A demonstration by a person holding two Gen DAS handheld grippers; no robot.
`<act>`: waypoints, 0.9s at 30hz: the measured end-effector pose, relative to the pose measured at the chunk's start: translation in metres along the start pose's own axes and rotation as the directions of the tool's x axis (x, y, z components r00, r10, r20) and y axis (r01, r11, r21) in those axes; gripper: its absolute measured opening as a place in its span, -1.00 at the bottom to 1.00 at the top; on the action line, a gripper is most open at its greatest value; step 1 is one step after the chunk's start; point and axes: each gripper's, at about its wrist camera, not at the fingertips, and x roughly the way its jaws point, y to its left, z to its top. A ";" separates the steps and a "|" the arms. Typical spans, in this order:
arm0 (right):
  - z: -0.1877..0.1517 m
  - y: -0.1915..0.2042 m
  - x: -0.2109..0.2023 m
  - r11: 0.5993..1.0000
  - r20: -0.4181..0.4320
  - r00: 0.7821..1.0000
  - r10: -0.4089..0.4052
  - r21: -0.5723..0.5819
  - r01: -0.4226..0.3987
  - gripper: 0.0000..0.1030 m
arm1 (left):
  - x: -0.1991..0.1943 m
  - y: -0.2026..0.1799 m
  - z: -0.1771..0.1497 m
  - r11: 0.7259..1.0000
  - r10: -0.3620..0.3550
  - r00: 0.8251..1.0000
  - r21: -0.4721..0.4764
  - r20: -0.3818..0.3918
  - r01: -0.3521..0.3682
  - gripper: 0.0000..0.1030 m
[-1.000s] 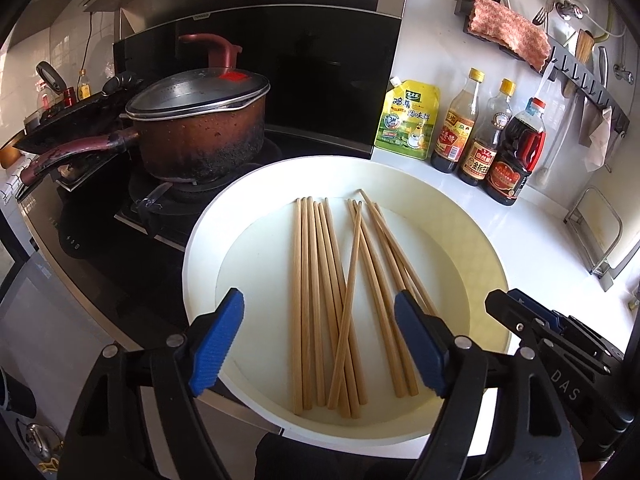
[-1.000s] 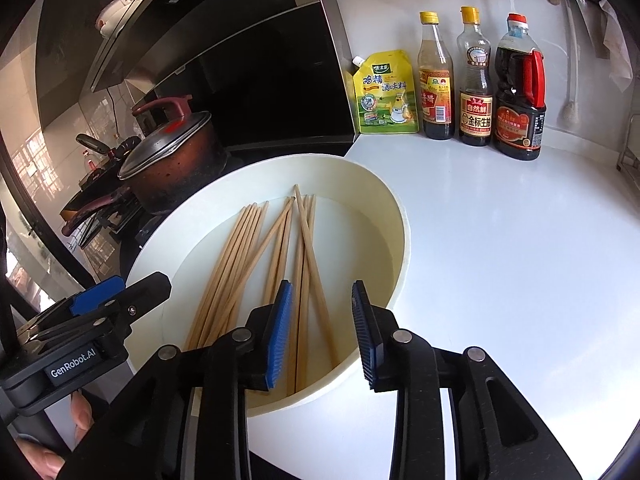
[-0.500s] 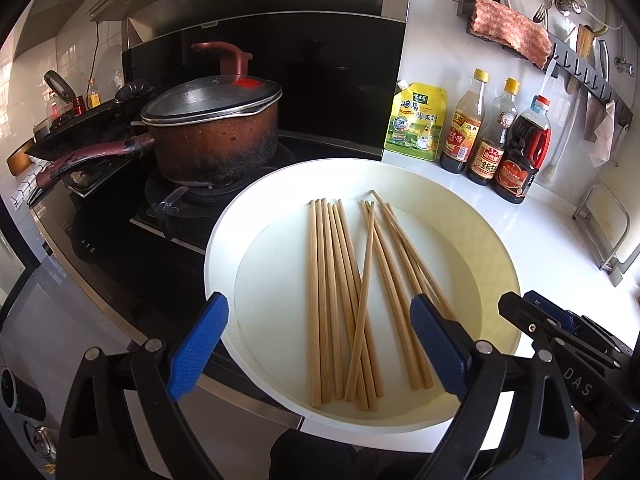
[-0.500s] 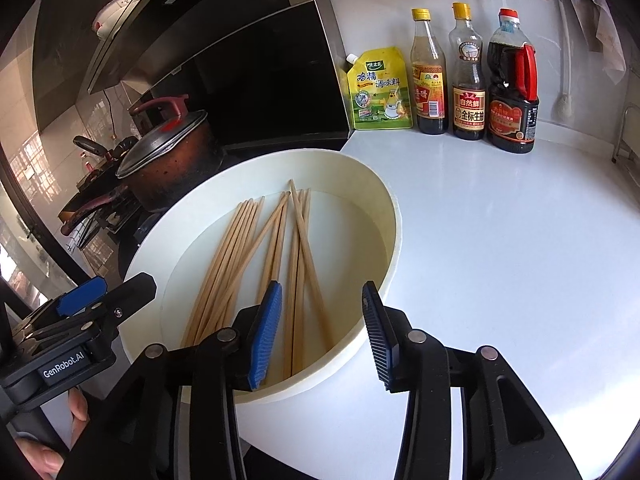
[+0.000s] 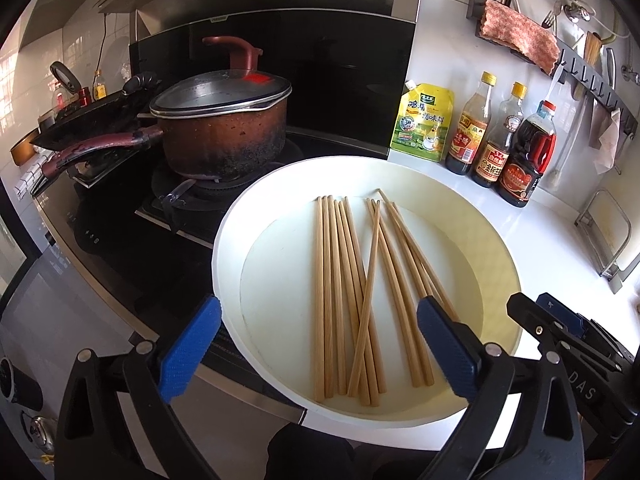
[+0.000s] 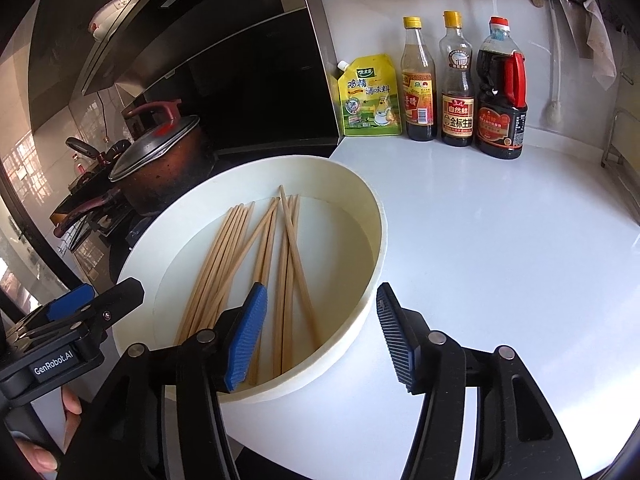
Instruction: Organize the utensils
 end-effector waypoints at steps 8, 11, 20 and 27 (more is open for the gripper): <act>-0.001 0.000 -0.002 1.000 0.001 1.000 0.004 0.001 -0.004 0.11 | 0.003 0.004 -0.002 1.000 0.007 1.000 -0.013 -0.012 -0.008 0.88; -0.001 0.001 -0.002 1.000 0.004 1.000 0.000 0.001 0.000 0.11 | 0.003 0.005 -0.002 1.000 0.012 1.000 -0.019 -0.013 -0.012 0.88; -0.003 0.000 -0.006 1.000 0.010 1.000 -0.006 0.006 0.006 0.13 | -0.003 0.001 -0.002 0.999 0.033 0.999 0.013 0.011 -0.033 0.88; -0.003 0.001 -0.006 1.000 0.012 1.000 -0.007 0.000 0.007 0.13 | -0.006 -0.003 -0.001 0.999 0.029 0.999 0.024 0.019 -0.029 0.88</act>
